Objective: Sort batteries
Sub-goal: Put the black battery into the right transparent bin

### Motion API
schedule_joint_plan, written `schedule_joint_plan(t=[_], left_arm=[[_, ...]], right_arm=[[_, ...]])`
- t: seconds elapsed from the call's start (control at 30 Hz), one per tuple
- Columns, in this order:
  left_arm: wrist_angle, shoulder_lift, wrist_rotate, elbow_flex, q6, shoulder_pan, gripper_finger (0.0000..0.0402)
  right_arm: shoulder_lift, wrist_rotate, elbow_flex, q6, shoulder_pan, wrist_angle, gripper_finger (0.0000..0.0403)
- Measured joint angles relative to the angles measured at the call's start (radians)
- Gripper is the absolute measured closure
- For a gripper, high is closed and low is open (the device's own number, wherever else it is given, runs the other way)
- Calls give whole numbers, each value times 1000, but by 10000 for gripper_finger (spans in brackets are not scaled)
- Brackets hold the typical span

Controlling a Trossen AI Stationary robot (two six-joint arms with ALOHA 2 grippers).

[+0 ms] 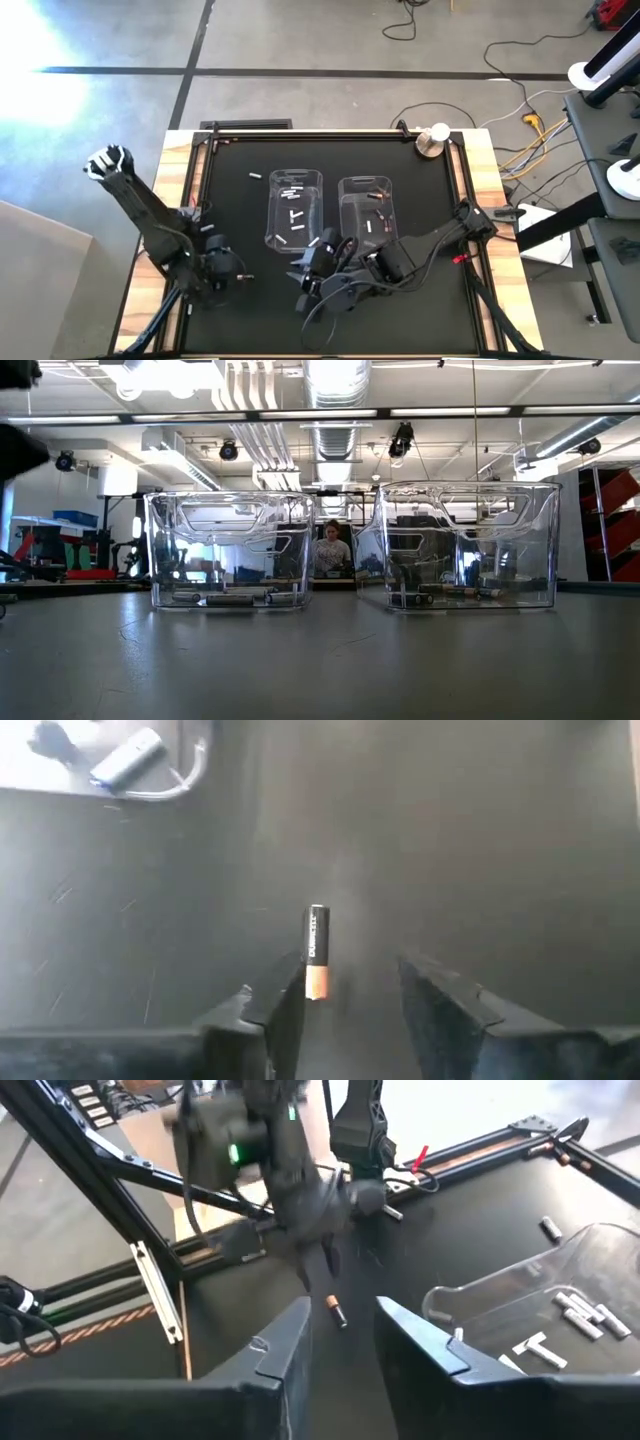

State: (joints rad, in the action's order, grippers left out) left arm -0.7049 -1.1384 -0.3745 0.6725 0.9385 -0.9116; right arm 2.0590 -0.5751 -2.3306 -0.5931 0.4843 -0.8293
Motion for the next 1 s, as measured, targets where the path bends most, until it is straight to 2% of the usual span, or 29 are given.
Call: schedule_joint_plan(t=[0.1,0.27,0.57,0.7,0.9,1.0], left_arm=[[63,-67,0,-47,-56,0,251],[55,-180,18,-49,-65,3,249],[157,-316,63,-45,-55,5,255],[161,-358,75,-43,-36,7,288],[192,-373,76,-51,-21,7,372],[199,-376,48,-53,44,9,378]], right_arm=[[-2,0,-5,-11,0,1,291],[-10,0,-17,-12,7,1,287],[-10,2,-18,0,6,-4,308],[-10,4,-18,3,6,-5,317],[-10,8,-18,1,7,-4,326],[-10,8,-18,6,9,-4,328]])
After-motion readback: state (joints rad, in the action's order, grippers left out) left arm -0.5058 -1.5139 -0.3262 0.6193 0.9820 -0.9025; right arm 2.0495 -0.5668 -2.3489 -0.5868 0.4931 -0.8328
